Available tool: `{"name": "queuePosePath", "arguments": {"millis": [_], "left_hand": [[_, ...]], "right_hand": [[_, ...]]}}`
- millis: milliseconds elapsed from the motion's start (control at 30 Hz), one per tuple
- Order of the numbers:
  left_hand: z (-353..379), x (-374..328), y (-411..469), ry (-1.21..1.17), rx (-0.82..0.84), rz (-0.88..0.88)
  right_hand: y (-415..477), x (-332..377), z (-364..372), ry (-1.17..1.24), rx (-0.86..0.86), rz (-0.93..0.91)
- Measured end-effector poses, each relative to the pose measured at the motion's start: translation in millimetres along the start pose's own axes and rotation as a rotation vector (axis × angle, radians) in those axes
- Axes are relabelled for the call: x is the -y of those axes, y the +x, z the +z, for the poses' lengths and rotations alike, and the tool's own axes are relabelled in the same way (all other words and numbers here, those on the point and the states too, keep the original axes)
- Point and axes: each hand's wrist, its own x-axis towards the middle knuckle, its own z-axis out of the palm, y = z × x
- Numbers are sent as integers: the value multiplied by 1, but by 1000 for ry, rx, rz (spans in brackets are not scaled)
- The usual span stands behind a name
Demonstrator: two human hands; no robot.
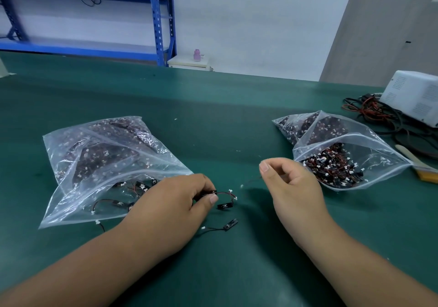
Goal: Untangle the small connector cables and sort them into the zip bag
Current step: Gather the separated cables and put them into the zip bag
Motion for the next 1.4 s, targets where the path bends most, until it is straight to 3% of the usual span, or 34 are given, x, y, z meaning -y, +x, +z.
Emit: {"name": "queuePosePath", "arguments": {"millis": [100,267,367,633,800,1033,1233,1400], "left_hand": [[0,0,-1,-3,4,23],[0,-3,1,-37,2,92],[0,-4,0,-52,16,119],[1,0,1,-11,-3,82],[0,-1,1,-26,-9,102],[0,-2,1,-27,22,110],[4,0,0,23,40,46],[1,-3,-1,-35,41,-9]], "right_hand": [[-6,1,-3,-215,7,-143],[-25,7,4,-478,333,-347],[-23,7,7,-522,333,-408],[-12,-2,2,-282,220,-284],[-16,5,3,-185,350,-288],[-17,10,9,-54,358,-233],[-7,9,10,-69,230,-154],[5,2,8,-427,193,-112]]}}
